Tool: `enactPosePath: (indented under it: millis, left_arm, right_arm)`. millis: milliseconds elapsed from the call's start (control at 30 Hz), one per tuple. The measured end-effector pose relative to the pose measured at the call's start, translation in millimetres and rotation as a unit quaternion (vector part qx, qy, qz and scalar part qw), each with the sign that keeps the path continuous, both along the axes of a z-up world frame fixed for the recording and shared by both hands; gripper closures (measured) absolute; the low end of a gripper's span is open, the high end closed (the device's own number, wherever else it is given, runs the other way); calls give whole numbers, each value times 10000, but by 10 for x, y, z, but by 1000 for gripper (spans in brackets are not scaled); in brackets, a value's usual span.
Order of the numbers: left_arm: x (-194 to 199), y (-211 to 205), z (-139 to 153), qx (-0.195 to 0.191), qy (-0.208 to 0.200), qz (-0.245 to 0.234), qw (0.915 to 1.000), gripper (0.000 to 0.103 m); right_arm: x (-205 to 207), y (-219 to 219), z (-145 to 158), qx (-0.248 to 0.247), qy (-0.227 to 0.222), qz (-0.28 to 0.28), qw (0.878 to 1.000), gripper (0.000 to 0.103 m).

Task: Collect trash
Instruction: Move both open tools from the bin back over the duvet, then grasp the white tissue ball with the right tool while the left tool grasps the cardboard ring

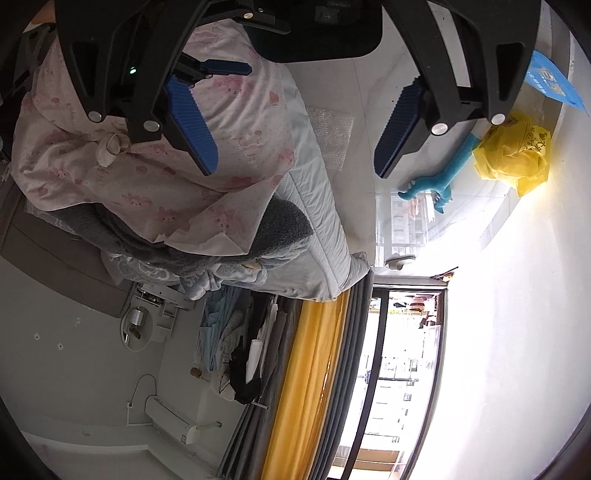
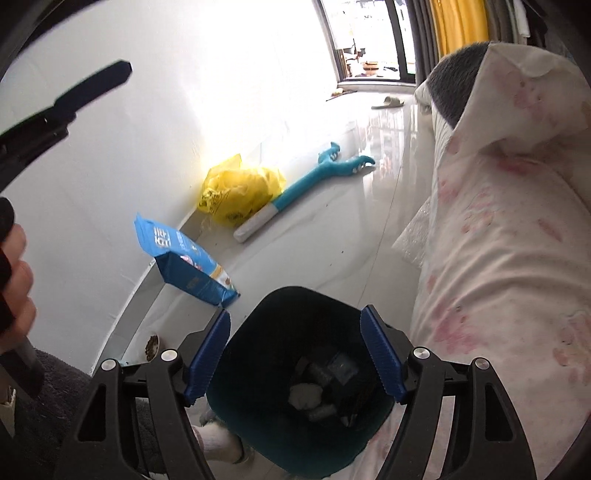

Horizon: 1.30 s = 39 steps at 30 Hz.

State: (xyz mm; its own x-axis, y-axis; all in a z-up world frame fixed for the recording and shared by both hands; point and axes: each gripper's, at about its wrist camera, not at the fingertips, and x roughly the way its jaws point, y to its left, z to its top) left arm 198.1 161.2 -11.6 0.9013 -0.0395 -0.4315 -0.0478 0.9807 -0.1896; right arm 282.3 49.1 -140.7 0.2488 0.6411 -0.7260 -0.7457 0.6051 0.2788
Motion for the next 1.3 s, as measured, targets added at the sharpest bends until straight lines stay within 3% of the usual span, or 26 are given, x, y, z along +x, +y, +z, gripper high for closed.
enactPosePath:
  millis: [433,733,1000,1300]
  left_arm:
    - [244,-595,8,4,-66,-414,9991,15]
    - [494,-1065,48,165,-183,-796,9965,14]
    - [683,-1478,-60,422,-66,-1156,9924,14]
    - [897,-1883,-267,649,197,-1614,9846,11]
  right_arm:
    - [301,-968,448,445,-583,-858,9936,27]
    - [595,-1748,663,636,-791,-1677,9806,26]
    - [866,-2536,633,689,-719,-2535,9622,25]
    - [981,-3007,488,644,-606,-3079,9473,25]
